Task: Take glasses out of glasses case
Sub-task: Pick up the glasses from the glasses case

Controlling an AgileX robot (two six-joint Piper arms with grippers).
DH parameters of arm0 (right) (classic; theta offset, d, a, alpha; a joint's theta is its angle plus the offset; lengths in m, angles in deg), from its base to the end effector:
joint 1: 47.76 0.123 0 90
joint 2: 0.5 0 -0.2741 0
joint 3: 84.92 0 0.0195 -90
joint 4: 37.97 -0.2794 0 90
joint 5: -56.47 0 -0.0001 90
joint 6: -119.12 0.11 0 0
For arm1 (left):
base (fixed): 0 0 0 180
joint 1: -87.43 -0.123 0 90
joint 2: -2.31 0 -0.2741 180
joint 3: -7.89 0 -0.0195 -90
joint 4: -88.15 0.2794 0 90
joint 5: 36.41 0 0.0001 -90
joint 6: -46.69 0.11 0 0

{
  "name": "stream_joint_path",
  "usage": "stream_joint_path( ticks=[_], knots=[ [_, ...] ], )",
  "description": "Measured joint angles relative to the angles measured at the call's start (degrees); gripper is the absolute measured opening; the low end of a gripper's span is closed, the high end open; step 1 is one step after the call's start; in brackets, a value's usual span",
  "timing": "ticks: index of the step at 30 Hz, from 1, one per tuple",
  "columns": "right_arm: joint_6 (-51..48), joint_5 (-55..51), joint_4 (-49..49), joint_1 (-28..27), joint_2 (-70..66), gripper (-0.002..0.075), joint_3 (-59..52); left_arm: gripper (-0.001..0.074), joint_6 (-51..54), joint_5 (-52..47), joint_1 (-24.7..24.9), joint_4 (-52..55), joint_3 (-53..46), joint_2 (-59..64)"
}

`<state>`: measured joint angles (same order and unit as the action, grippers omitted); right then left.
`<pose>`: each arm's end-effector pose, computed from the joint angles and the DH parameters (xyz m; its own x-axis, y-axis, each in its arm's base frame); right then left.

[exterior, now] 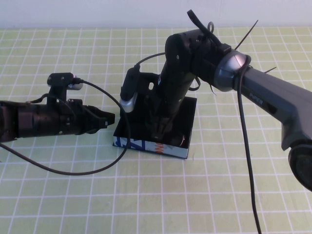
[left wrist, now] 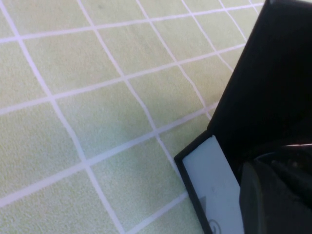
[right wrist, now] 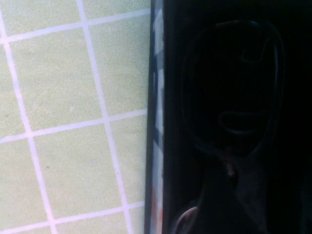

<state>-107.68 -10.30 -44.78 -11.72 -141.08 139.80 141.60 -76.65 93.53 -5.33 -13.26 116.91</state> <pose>0.4171 0.3183 0.1836 -0.1282 -0.9489 -0.2885 -0.9757 0.1729 -0.1349 0.3749 -0.1115 0.1286 -0.6723 0.0766 -0.7363 0.5558 0.7093 -0.4336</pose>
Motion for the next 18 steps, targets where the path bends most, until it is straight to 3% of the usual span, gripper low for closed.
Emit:
stream_joint_path(
  ticks=[18],
  knots=[
    [-0.10,-3.25,-0.77,0.00,-0.14,0.0332,-0.25,-0.0004,0.00,-0.12,0.00,0.47,0.00,0.00]
  ],
)
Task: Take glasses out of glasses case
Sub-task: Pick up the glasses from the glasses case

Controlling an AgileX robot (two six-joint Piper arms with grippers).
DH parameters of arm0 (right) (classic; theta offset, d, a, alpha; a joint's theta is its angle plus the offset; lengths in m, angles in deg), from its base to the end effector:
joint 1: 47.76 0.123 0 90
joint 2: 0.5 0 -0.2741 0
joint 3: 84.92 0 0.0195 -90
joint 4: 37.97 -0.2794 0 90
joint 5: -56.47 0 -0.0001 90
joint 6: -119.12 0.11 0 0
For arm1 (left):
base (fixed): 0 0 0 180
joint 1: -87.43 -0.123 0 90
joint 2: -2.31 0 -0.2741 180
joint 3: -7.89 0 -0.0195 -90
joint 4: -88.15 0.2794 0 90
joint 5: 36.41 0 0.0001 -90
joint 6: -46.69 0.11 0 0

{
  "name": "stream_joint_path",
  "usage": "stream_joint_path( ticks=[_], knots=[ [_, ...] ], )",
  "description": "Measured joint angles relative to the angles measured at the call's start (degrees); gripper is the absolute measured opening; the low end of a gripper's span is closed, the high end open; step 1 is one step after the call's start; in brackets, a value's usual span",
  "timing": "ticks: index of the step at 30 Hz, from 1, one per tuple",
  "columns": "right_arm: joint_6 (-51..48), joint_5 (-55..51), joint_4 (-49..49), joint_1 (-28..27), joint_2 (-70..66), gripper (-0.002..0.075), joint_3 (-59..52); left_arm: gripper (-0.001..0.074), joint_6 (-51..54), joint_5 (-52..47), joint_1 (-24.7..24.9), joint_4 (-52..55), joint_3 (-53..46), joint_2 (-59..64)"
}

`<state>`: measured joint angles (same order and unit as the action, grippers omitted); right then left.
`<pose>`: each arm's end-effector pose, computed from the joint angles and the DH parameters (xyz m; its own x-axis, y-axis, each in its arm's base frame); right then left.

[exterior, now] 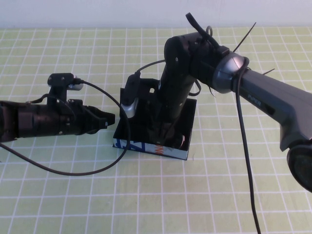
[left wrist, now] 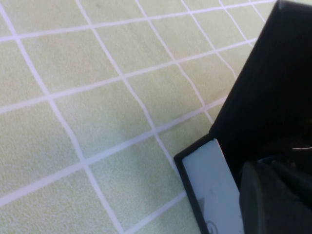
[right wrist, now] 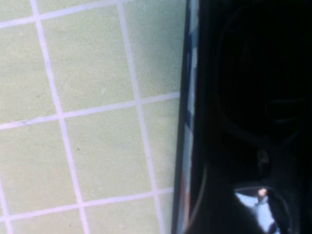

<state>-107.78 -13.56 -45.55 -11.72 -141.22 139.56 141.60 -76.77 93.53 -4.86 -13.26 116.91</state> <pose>0.4109 0.3159 0.1796 -0.1373 -0.9569 -0.2559 -0.9833 0.1629 -0.0815 0.3744 -0.1116 0.1283 -0.6713 0.0846 -0.7364 0.5612 0.7070 -0.4303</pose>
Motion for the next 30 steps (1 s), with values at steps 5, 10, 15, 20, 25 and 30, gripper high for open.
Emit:
stream_joint_path(
  ticks=[5,10,15,20,25,30],
  knots=[
    [-0.26,1.12,0.53,0.00,0.00,0.0360,0.00,-0.0004,0.00,0.00,0.00,0.00,0.00,0.00],
    [-0.35,1.30,0.28,0.00,0.00,0.0364,0.00,-0.0004,0.31,0.00,0.00,0.00,0.00,0.00],
    [-0.35,1.30,-0.89,0.00,-0.13,0.0364,0.00,-0.0004,0.35,0.00,0.00,0.04,0.00,0.00],
    [-0.35,1.30,-1.01,0.00,-0.33,0.0330,0.00,-0.0004,0.35,0.00,0.00,0.04,0.00,0.00],
    [-0.35,1.30,-0.90,0.00,-0.60,0.0272,0.00,-0.0004,0.35,0.00,0.00,0.04,0.00,0.00],
    [-0.35,1.39,-0.90,0.00,-0.72,0.0189,0.00,-0.0004,0.35,0.00,0.00,0.13,0.00,0.00]
  ],
)
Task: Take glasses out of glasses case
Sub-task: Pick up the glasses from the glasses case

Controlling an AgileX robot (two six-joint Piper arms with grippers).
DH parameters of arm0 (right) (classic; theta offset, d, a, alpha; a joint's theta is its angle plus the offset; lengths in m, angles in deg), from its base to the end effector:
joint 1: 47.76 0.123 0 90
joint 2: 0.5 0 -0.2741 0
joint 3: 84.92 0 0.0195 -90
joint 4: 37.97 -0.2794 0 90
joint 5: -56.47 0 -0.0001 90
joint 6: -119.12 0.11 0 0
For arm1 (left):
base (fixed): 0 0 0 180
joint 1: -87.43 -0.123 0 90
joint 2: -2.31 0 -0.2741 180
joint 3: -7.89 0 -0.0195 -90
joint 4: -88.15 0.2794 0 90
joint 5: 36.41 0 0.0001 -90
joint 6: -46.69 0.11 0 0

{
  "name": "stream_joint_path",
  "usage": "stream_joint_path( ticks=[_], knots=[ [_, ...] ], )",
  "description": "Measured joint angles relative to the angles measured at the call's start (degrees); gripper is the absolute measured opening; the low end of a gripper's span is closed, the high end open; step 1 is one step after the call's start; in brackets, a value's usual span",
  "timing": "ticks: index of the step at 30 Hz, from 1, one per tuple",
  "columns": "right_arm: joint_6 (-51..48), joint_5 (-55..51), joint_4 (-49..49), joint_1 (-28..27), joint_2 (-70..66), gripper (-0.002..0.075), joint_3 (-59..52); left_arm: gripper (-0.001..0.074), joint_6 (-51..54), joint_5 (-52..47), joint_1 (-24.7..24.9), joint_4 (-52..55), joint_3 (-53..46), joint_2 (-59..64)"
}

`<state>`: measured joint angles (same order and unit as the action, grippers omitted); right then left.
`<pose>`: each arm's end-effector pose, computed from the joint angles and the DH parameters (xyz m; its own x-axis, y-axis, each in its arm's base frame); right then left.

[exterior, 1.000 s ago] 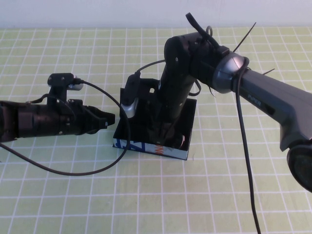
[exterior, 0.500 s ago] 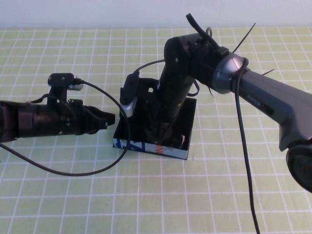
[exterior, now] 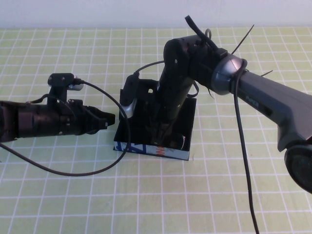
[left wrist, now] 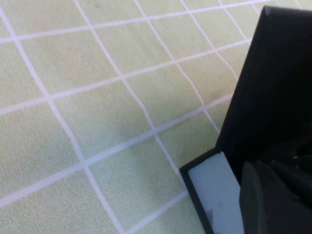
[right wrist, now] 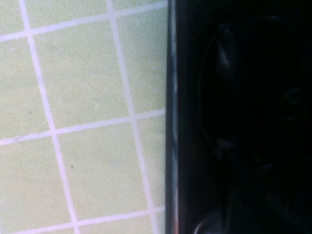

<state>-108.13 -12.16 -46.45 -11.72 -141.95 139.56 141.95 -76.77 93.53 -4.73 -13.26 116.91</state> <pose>0.4128 0.3190 0.1738 -0.1361 -0.9522 -0.2736 -0.9832 0.1637 -0.0804 0.3743 -0.1116 0.1282 -0.6676 0.0912 -0.7389 0.5665 0.7062 -0.4246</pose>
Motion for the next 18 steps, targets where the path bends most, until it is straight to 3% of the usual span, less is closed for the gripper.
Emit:
stream_joint_path(
  ticks=[12,18],
  knots=[
    [0.00,-0.72,-0.24,0.00,0.00,0.0043,0.11,-0.0004,0.00,0.00,0.00,0.00,0.00,0.00],
    [0.20,-1.38,-0.46,0.00,0.22,0.0031,0.31,-0.0004,0.00,0.00,0.00,0.00,0.00,0.00]
  ],
)
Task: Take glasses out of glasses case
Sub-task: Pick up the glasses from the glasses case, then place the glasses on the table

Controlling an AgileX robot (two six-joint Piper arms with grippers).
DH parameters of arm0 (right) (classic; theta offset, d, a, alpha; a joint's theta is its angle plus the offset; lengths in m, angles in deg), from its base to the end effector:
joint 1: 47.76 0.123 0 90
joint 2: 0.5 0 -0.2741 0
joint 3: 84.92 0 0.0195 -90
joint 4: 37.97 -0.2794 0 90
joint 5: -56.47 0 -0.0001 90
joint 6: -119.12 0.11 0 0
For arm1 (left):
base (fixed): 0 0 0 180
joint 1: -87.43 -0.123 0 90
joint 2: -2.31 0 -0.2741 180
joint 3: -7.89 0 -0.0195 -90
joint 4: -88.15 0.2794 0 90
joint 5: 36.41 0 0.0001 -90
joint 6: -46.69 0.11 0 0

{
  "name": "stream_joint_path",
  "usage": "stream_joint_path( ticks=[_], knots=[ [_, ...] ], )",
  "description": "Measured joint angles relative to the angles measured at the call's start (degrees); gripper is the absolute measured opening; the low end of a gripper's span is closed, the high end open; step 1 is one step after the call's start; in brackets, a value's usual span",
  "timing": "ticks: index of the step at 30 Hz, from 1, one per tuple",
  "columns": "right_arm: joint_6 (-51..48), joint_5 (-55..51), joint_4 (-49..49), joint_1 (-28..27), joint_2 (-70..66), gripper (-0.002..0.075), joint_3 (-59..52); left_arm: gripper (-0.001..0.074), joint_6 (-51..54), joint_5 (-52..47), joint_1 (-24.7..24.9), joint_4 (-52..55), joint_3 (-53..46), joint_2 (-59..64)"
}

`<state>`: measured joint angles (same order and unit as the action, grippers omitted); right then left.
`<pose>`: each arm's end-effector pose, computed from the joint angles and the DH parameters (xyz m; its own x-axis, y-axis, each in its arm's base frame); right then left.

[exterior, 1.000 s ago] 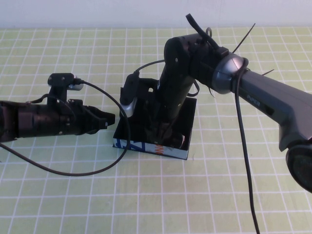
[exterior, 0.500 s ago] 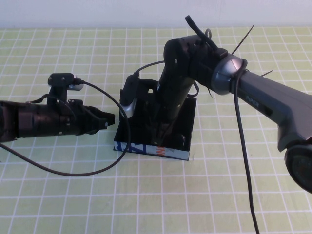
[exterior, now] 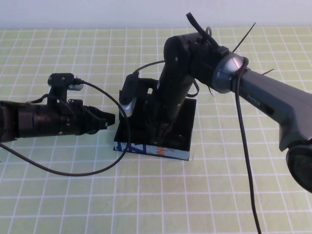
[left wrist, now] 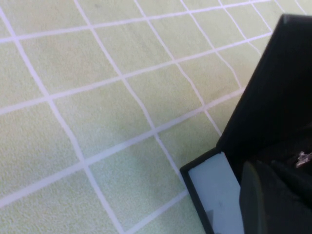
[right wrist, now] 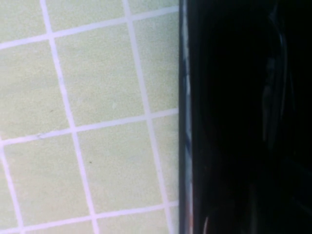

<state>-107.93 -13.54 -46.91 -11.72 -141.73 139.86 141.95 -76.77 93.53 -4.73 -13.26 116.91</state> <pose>0.4105 0.3185 0.1769 -0.1416 -0.9525 -0.2697 -0.9844 0.1642 -0.0631 0.3743 -0.1116 0.1282 -0.6676 0.0912 -0.7389 0.5665 0.7062 -0.4246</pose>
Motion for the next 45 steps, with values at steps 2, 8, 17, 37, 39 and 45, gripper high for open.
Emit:
stream_joint_path(
  ticks=[2,8,17,37,39,45],
  knots=[
    [0.13,-0.39,0.00,0.00,0.34,0.0024,0.00,-0.0004,0.00,0.00,0.00,0.00,0.00,0.00],
    [1.75,-0.72,1.29,0.00,0.47,0.0001,2.78,-0.0004,0.00,0.00,0.00,0.00,0.00,0.00],
    [5.09,-0.86,2.05,0.00,1.87,0.0000,6.27,-0.0004,0.00,-4.32,-0.58,0.00,0.00,-0.66],
    [23.46,-1.56,4.90,-1.10,22.66,0.0000,0.85,-0.0004,-2.35,-7.60,-2.22,3.01,0.00,-14.51],
    [26.07,-1.68,4.98,-2.82,26.12,0.0000,-2.49,-0.0004,-3.01,-7.83,-2.22,3.66,0.00,-15.25],
    [33.69,-1.68,5.58,-11.16,36.22,0.0000,-15.68,-0.0004,-4.45,-8.05,-2.22,4.15,0.00,-15.75]
  ],
)
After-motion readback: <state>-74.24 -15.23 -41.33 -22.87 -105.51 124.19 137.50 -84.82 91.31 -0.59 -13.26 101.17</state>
